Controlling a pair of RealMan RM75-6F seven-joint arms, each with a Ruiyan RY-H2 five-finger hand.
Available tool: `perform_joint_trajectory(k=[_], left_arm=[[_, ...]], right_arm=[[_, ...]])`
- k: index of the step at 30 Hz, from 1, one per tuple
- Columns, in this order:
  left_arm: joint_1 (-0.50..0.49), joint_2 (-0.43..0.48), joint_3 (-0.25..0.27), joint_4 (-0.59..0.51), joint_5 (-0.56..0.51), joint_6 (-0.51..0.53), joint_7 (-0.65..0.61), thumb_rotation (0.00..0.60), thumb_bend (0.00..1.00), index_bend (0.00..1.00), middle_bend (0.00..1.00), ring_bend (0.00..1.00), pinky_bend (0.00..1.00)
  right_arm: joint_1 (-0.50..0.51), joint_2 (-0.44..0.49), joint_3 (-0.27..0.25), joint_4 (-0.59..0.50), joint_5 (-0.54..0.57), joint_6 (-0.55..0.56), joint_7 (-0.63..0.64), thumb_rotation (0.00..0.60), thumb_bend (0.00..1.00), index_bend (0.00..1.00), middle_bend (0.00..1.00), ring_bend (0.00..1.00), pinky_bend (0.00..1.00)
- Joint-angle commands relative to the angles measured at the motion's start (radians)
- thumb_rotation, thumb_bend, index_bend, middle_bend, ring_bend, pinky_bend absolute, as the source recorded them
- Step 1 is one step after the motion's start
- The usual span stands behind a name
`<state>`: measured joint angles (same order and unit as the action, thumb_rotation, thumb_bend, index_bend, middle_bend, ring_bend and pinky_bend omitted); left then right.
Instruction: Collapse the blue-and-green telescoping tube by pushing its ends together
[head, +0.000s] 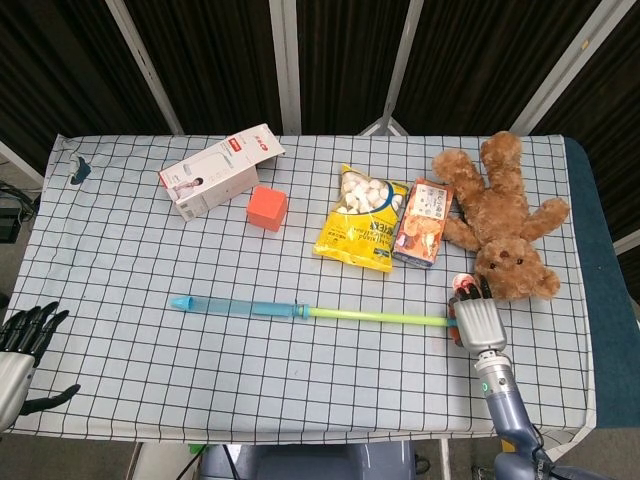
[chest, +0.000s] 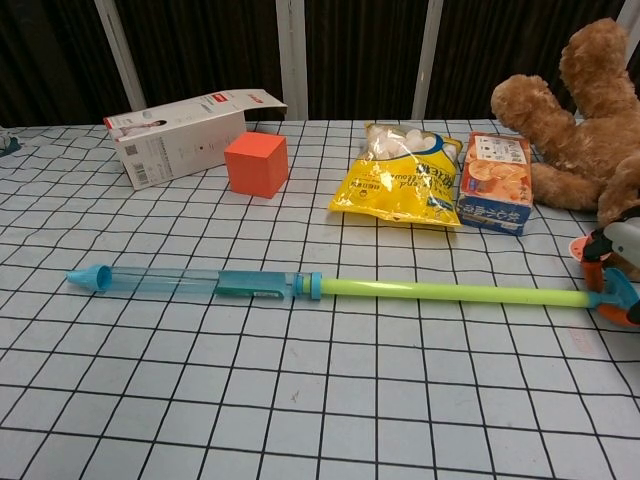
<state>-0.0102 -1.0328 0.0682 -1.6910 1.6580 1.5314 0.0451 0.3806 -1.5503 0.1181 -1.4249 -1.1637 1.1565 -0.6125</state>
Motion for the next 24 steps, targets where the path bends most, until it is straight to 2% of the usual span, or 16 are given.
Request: perform_joint_trajectory(k=[1, 8, 11, 16, 24], left_arm=[[-0.005, 0.004, -0.004, -0.013, -0.01, -0.009, 0.003, 0.6, 0.13, 0.0, 0.0, 0.0, 0.0], [-0.056, 0.027, -0.04, -0.095, -0.064, -0.085, 0.084, 0.6, 0.13, 0.02, 0.0, 0.0, 0.0], [-0.094, 0.037, -0.067, -0.138, -0.115, -0.143, 0.156, 0.6, 0.15, 0.08, 0.0, 0.0, 0.0], [-0.187, 0.027, -0.138, -0.174, -0.272, -0.273, 0.301, 0.6, 0.19, 0.19, 0.02, 0.0, 0.0], [-0.299, -0.066, -0.209, -0.116, -0.502, -0.384, 0.478, 0.6, 0.25, 0.26, 0.04, 0.0, 0.0]], right_arm=[[-0.002, 0.014, -0.008, -0.028, -0.017, 0.008, 0.01, 0.6, 0.46, 0.68, 0.31, 0.18, 0.06], [-0.001, 0.035, -0.019, -0.072, -0.043, 0.016, 0.024, 0.6, 0.46, 0.68, 0.31, 0.18, 0.06], [0.002, 0.038, -0.016, -0.072, -0.041, 0.015, 0.029, 0.6, 0.46, 0.68, 0.31, 0.18, 0.06], [0.006, 0.042, -0.006, -0.065, -0.03, 0.011, 0.043, 0.6, 0.46, 0.68, 0.31, 0.18, 0.06], [0.009, 0.049, 0.002, -0.053, -0.015, 0.009, 0.057, 0.6, 0.46, 0.68, 0.31, 0.18, 0.06]])
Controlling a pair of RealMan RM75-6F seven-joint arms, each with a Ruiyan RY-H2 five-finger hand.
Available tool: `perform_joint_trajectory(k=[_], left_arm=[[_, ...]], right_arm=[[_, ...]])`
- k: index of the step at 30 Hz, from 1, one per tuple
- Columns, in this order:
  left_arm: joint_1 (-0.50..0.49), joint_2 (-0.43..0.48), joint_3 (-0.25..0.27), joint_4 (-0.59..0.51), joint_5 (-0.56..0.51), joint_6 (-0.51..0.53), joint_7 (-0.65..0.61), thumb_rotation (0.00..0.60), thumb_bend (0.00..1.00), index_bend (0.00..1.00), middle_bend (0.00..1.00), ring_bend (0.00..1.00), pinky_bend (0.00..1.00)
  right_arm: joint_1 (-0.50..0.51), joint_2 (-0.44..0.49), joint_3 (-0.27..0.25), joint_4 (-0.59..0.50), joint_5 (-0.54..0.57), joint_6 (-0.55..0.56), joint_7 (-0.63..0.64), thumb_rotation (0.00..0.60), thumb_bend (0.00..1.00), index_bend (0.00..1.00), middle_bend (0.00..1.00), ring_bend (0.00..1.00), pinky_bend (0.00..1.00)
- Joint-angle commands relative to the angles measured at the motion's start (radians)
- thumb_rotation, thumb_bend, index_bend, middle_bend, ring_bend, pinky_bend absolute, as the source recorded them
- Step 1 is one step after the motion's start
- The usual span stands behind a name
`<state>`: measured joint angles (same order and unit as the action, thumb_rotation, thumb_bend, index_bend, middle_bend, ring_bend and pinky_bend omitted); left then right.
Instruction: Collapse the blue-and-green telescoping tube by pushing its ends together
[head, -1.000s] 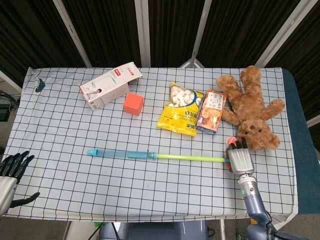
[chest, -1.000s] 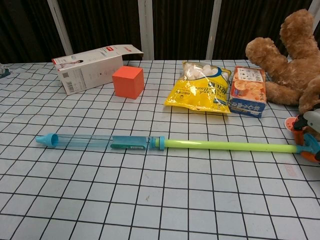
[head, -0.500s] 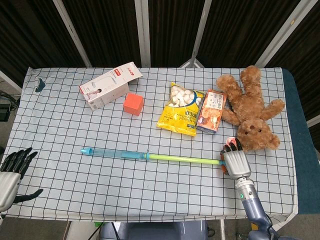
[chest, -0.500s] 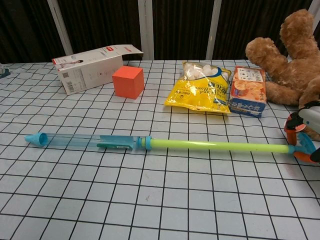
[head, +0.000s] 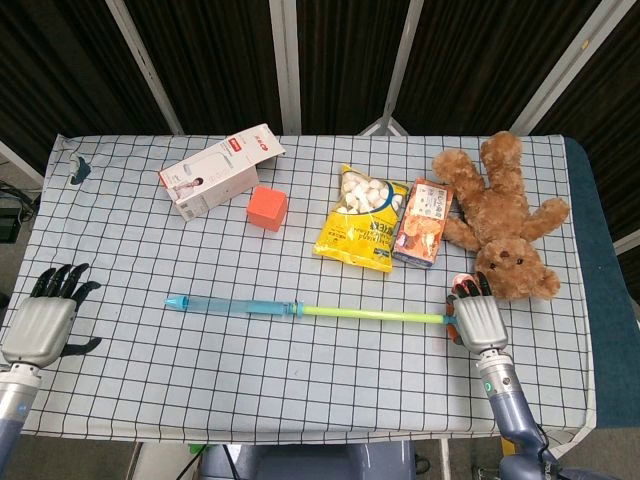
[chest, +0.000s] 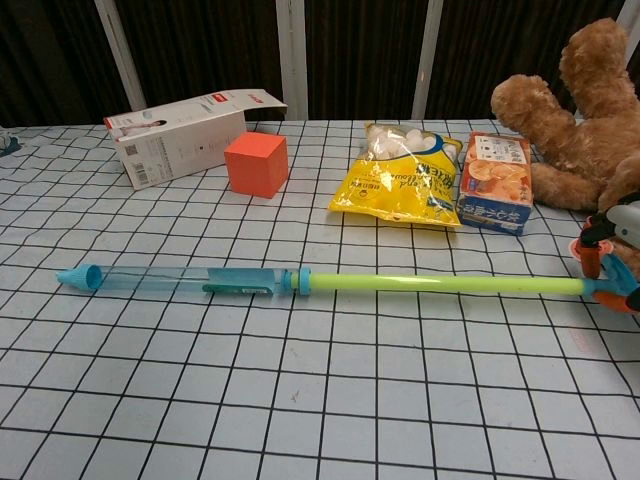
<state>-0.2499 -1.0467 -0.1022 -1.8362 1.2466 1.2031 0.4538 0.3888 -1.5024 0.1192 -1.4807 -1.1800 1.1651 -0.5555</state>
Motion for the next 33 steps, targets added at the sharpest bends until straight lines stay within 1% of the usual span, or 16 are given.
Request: perform_joint_trajectory(k=[1, 5, 10, 16, 20, 25, 33], left_arm=[[-0.072, -0.067, -0.043, 0.039, -0.114, -0.066, 0.089, 0.6, 0.25, 0.26, 0.05, 0.0, 0.0], [-0.11, -0.117, -0.053, 0.076, -0.184, -0.093, 0.147, 0.6, 0.26, 0.29, 0.05, 0.0, 0.0], [-0.164, -0.195, -0.068, 0.135, -0.281, -0.109, 0.228, 0.6, 0.33, 0.33, 0.08, 0.0, 0.0], [-0.224, -0.28, -0.086, 0.204, -0.353, -0.128, 0.265, 0.6, 0.34, 0.37, 0.09, 0.0, 0.0], [-0.255, -0.323, -0.091, 0.23, -0.368, -0.138, 0.273, 0.6, 0.36, 0.38, 0.1, 0.0, 0.0], [-0.293, -0.367, -0.085, 0.245, -0.385, -0.172, 0.276, 0.6, 0.37, 0.39, 0.1, 0.0, 0.0], [-0.326, -0.398, -0.061, 0.24, -0.376, -0.183, 0.287, 0.6, 0.37, 0.4, 0.1, 0.0, 0.0]], right_arm=[[0.001, 0.002, 0.003, 0.005, 0.002, 0.002, 0.0, 0.6, 0.46, 0.68, 0.31, 0.18, 0.06], [0.001, 0.006, 0.006, 0.007, 0.004, 0.008, 0.007, 0.6, 0.46, 0.67, 0.31, 0.18, 0.04], [-0.002, 0.012, 0.007, -0.001, 0.005, 0.013, 0.016, 0.6, 0.46, 0.67, 0.31, 0.18, 0.04], [0.0, 0.013, 0.002, -0.002, 0.005, 0.013, 0.016, 0.6, 0.46, 0.68, 0.31, 0.18, 0.04], [0.001, 0.011, 0.0, -0.002, 0.005, 0.014, 0.016, 0.6, 0.46, 0.68, 0.31, 0.18, 0.04], [0.001, 0.013, 0.0, -0.003, 0.005, 0.017, 0.019, 0.6, 0.46, 0.68, 0.31, 0.18, 0.04], [0.001, 0.016, -0.001, -0.002, 0.006, 0.019, 0.024, 0.6, 0.46, 0.68, 0.31, 0.18, 0.04]])
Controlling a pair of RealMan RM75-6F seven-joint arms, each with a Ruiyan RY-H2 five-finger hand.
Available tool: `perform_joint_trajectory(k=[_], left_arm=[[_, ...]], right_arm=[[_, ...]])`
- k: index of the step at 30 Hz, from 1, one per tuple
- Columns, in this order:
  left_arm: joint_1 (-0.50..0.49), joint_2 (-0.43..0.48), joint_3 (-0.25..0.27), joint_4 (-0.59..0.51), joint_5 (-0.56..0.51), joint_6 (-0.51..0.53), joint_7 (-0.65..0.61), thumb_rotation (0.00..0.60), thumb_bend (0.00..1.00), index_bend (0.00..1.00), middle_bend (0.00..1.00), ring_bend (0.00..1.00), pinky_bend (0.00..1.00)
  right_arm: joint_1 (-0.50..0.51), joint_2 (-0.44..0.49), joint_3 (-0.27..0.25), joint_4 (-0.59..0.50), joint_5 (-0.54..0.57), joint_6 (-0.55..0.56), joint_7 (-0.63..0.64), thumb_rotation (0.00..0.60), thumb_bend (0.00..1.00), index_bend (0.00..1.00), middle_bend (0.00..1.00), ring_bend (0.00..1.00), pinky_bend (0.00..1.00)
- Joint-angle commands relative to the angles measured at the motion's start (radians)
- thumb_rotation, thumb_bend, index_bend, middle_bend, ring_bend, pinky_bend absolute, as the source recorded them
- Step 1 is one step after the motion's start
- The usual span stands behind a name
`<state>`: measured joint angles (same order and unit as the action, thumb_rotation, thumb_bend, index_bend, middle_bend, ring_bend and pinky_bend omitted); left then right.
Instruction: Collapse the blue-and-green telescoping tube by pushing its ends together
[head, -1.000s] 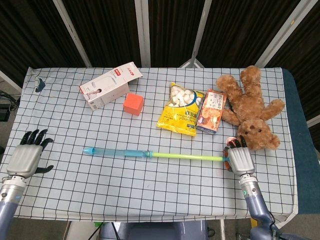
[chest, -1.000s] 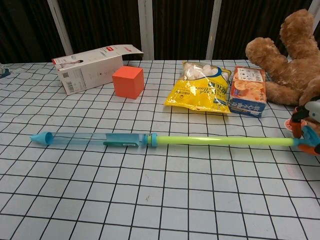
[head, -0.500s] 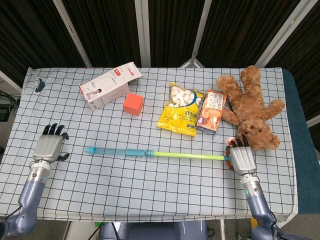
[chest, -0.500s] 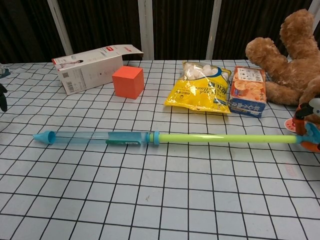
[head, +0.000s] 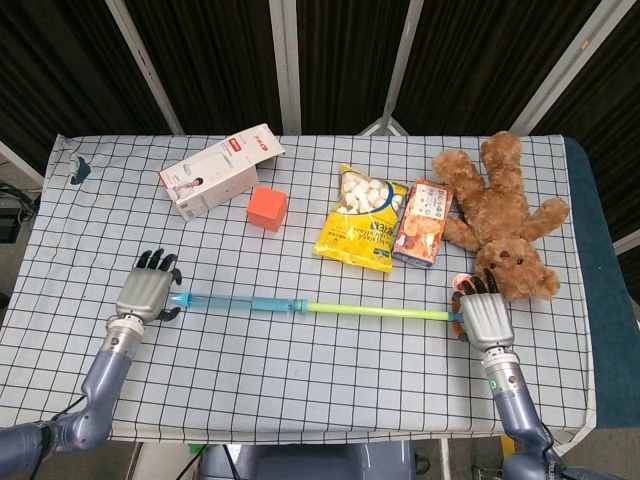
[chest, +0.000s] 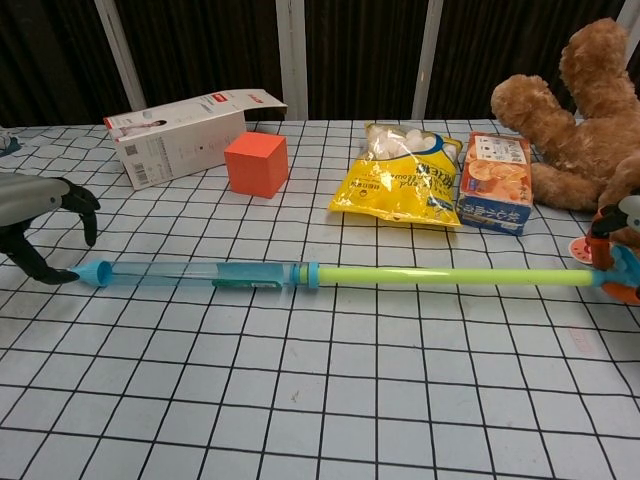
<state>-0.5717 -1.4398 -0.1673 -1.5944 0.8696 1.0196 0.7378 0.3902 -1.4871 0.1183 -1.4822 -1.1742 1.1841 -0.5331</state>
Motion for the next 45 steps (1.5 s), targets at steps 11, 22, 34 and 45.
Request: perform_joint_trajectory(k=[11, 22, 34, 45], left_arm=[[-0.035, -0.061, 0.026, 0.045, -0.019, 0.015, 0.031, 0.6, 0.37, 0.41, 0.11, 0.0, 0.0], [-0.056, -0.09, 0.036, 0.074, -0.037, 0.023, 0.029, 0.6, 0.37, 0.43, 0.12, 0.0, 0.0], [-0.05, -0.101, 0.052, 0.092, -0.006, 0.054, -0.005, 0.6, 0.41, 0.5, 0.16, 0.0, 0.0], [-0.044, -0.071, 0.071, 0.034, 0.031, 0.068, -0.026, 0.6, 0.41, 0.5, 0.16, 0.0, 0.0]], right_arm=[[0.001, 0.004, -0.002, -0.007, 0.001, 0.001, 0.006, 0.6, 0.46, 0.68, 0.31, 0.18, 0.04], [0.002, 0.004, -0.004, -0.007, 0.006, 0.002, 0.004, 0.6, 0.46, 0.68, 0.31, 0.18, 0.04], [0.003, 0.005, -0.007, -0.008, 0.007, 0.004, 0.003, 0.6, 0.46, 0.68, 0.31, 0.18, 0.04], [0.003, 0.007, -0.012, -0.029, -0.012, 0.014, 0.011, 0.6, 0.46, 0.68, 0.31, 0.18, 0.04]])
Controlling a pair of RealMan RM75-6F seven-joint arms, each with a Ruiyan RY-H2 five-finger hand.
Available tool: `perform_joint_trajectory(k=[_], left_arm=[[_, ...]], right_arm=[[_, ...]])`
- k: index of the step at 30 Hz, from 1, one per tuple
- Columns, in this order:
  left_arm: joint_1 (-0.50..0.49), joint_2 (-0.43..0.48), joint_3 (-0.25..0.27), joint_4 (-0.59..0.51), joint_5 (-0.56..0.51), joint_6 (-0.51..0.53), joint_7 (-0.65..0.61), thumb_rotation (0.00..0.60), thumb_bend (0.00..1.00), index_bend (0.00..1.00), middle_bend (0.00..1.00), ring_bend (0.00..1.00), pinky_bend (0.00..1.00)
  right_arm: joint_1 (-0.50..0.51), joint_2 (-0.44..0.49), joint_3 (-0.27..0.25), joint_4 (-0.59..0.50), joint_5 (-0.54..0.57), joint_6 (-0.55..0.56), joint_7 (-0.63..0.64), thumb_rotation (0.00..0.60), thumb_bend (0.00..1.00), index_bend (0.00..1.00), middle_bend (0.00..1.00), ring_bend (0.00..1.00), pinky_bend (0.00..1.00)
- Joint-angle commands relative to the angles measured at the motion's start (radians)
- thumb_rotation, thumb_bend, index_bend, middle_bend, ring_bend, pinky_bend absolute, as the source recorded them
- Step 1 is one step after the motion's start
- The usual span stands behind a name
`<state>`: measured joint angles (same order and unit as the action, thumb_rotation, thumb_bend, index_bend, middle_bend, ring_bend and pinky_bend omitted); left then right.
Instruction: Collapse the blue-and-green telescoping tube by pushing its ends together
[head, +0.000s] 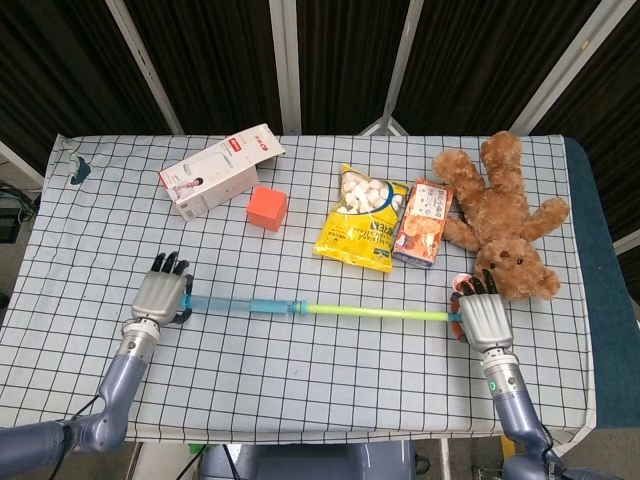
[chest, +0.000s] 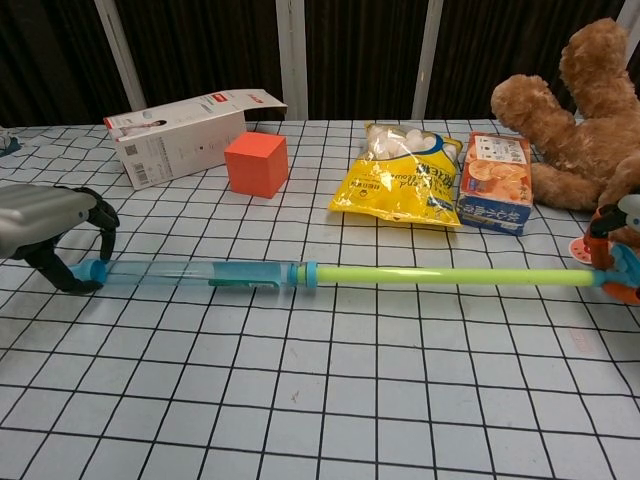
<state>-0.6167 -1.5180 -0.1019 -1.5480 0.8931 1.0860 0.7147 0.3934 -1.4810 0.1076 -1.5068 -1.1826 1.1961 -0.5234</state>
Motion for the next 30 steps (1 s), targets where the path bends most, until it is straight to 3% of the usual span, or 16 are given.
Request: perform_joint_trajectory(k=[1, 21, 30], left_arm=[[0.001, 0.01, 0.008, -0.018, 0.011, 0.003, -0.002, 0.6, 0.41, 0.5, 0.16, 0.0, 0.0], [0.0, 0.017, 0.015, -0.122, 0.061, 0.057, 0.007, 0.6, 0.41, 0.5, 0.16, 0.0, 0.0], [-0.004, 0.024, 0.01, -0.161, 0.054, 0.077, 0.025, 0.6, 0.41, 0.5, 0.16, 0.0, 0.0]], right_arm=[[-0.001, 0.002, -0.001, -0.008, -0.006, 0.004, 0.003, 0.6, 0.46, 0.68, 0.31, 0.18, 0.04], [-0.008, 0.023, -0.001, -0.131, -0.057, 0.042, 0.042, 0.6, 0.46, 0.69, 0.31, 0.18, 0.04], [0.008, 0.002, 0.006, -0.192, -0.048, 0.041, -0.015, 0.6, 0.46, 0.69, 0.31, 0.18, 0.04]])
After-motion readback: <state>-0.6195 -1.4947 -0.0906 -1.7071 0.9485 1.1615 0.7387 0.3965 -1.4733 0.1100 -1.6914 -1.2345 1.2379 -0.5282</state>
